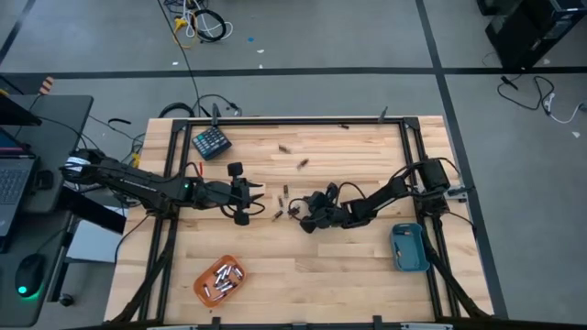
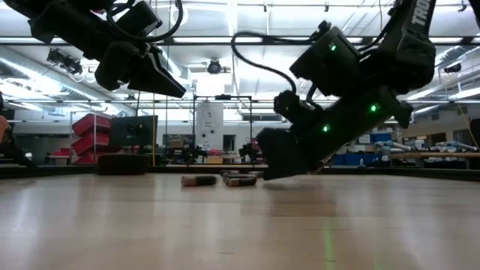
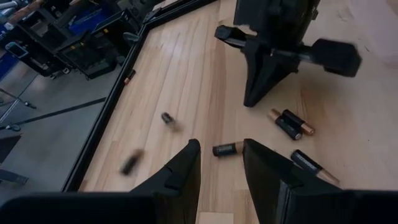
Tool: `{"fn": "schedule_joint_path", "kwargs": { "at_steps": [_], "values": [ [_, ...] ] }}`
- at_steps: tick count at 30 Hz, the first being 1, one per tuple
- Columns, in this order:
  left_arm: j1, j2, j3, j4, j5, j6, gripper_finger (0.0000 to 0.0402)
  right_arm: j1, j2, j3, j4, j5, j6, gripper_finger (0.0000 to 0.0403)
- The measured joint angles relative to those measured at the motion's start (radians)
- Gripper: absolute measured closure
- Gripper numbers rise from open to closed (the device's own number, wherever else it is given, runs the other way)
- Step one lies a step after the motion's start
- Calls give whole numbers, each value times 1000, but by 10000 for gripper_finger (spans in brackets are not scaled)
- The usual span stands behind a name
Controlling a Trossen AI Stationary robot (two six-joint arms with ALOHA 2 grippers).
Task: Sort batteries
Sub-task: Put the black battery into the blue bin
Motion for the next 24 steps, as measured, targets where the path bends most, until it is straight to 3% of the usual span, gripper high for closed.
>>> {"fn": "schedule_joint_path", "kwargs": {
  "at_steps": [18, 24],
  "values": [
    [0, 0, 0, 0, 3, 0, 282, -4, -229, 0, -110, 23, -1, 402],
    [0, 0, 0, 1, 3, 3, 282, -88, -328, 19, -169, -105, 5, 403]
  ]
}}
